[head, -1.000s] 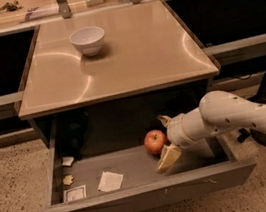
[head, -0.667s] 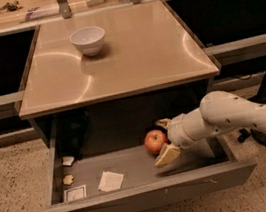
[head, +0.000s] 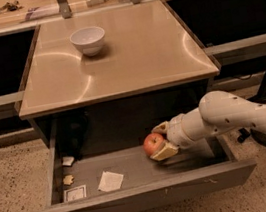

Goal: Pick apple from top drawer and place on counter

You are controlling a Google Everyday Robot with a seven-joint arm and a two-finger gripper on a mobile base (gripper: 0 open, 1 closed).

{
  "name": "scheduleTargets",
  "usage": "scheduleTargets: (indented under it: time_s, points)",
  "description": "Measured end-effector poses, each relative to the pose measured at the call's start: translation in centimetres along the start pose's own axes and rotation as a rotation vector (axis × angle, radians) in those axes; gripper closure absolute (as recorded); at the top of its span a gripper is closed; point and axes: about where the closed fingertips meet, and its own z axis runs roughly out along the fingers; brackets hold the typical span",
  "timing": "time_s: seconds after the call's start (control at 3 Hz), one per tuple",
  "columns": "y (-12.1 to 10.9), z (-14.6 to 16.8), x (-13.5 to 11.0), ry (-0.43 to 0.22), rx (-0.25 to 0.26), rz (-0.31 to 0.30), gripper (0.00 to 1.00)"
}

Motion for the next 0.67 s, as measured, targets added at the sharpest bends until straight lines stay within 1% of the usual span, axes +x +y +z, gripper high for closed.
scheduleTargets:
  time_s: [0.33, 0.67]
  points:
    - [0.5, -0.6, -1.9, -0.012, -0.034, -0.008, 0.91]
    - [0.6, -2.2, -5.9, -0.003, -0.087, 0.016, 1.00]
